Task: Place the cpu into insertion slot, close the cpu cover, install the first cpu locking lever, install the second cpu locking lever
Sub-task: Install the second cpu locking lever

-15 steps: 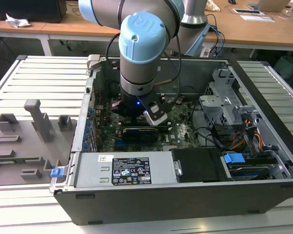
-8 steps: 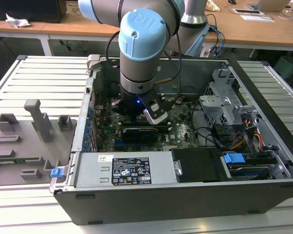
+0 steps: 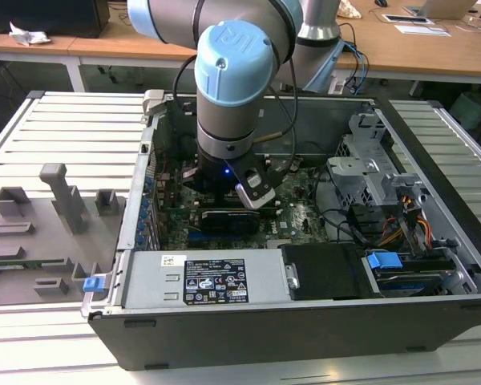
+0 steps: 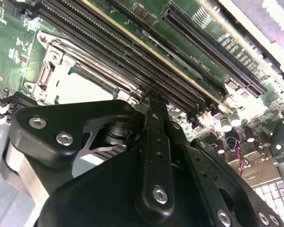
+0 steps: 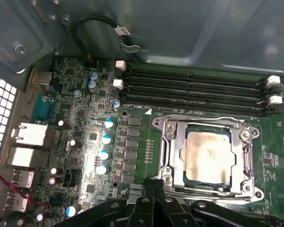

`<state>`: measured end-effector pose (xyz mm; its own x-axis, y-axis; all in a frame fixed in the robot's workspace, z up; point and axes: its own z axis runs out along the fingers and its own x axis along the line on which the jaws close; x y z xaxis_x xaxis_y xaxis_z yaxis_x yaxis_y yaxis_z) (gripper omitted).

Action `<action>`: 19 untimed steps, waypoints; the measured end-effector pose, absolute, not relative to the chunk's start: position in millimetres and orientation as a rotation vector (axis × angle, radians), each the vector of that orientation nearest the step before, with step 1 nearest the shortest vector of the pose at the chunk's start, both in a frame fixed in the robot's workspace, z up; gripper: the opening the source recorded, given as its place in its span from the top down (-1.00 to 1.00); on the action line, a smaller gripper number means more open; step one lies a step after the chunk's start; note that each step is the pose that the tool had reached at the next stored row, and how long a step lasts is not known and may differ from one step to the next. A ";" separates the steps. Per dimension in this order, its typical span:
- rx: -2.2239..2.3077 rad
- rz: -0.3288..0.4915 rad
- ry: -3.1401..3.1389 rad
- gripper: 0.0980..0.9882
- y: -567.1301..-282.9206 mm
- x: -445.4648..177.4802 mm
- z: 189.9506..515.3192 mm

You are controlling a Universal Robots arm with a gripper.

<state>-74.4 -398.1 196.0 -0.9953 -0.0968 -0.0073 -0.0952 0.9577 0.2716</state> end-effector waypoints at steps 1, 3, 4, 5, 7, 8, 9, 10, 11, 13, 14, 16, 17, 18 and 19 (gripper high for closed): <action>0.152 -0.430 -3.102 0.98 -398.0 -74.4 195.3; 0.152 -0.430 -3.102 0.98 -398.0 -74.3 194.4; 0.152 -0.430 -3.102 0.98 -397.9 -74.3 194.6; 0.152 -0.431 -3.103 0.98 -397.9 -74.3 195.5; 0.152 -0.430 -3.103 0.98 -398.0 -74.3 200.3; 0.152 -0.430 -3.102 0.98 -398.0 -74.3 202.1; 0.152 -0.430 -3.102 0.98 -398.0 -74.3 205.1; 0.152 -0.430 -3.102 0.98 -397.9 -74.3 207.5; 0.152 -0.430 -3.102 0.98 -397.9 -74.3 209.5; 0.152 -0.430 -3.102 0.98 -398.0 -74.3 211.1; 0.152 -0.430 -3.102 0.98 -397.9 -74.3 213.0; 0.152 -0.430 -3.102 0.98 -397.9 -74.3 214.8; 0.152 -0.430 -3.103 0.98 -398.0 -74.3 217.0; 0.152 -0.430 -3.103 0.98 -397.9 -74.4 218.0; 0.152 -0.430 -3.103 0.98 -397.9 -74.3 218.0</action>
